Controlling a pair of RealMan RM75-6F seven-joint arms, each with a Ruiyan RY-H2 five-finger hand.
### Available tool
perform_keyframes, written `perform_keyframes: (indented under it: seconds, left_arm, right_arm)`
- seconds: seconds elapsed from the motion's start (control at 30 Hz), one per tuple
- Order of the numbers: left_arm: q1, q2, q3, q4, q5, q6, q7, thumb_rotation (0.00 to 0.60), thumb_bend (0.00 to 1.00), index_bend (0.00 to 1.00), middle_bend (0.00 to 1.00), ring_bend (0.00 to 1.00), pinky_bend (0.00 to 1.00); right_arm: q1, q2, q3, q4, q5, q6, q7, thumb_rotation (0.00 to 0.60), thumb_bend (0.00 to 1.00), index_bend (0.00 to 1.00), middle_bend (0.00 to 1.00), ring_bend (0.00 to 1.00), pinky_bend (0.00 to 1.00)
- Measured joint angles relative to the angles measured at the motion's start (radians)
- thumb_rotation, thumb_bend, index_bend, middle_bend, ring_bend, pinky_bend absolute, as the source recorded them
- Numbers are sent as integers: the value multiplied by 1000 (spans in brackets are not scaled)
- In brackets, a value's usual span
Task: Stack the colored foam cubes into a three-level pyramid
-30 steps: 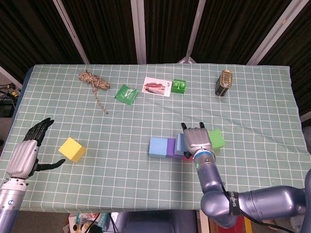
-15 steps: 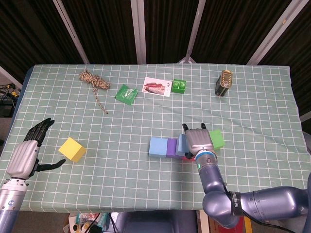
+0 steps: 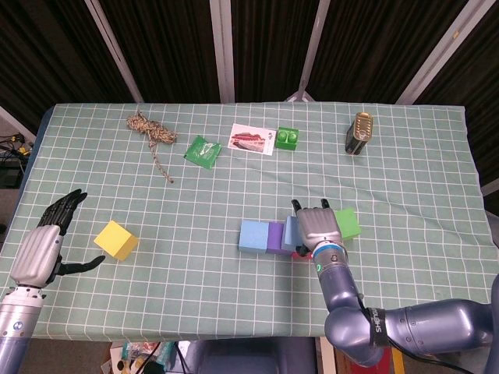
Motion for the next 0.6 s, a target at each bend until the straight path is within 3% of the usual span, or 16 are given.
perform_keyframes:
  seconds: [0.47,0.6]
  left_arm:
    - [-1,0,-1,1,-3,0,3,600,152,0,0,0,0]
    - [-1,1,-1,1,-5,0,4,600,152,0,0,0,0]
  right_arm:
    - [-5,13,-11,-1,-1,-41,10,600,305,0,15,42,0]
    - [-8,17,-13,-2,-5,-56,17,600,241,0,0,2,0]
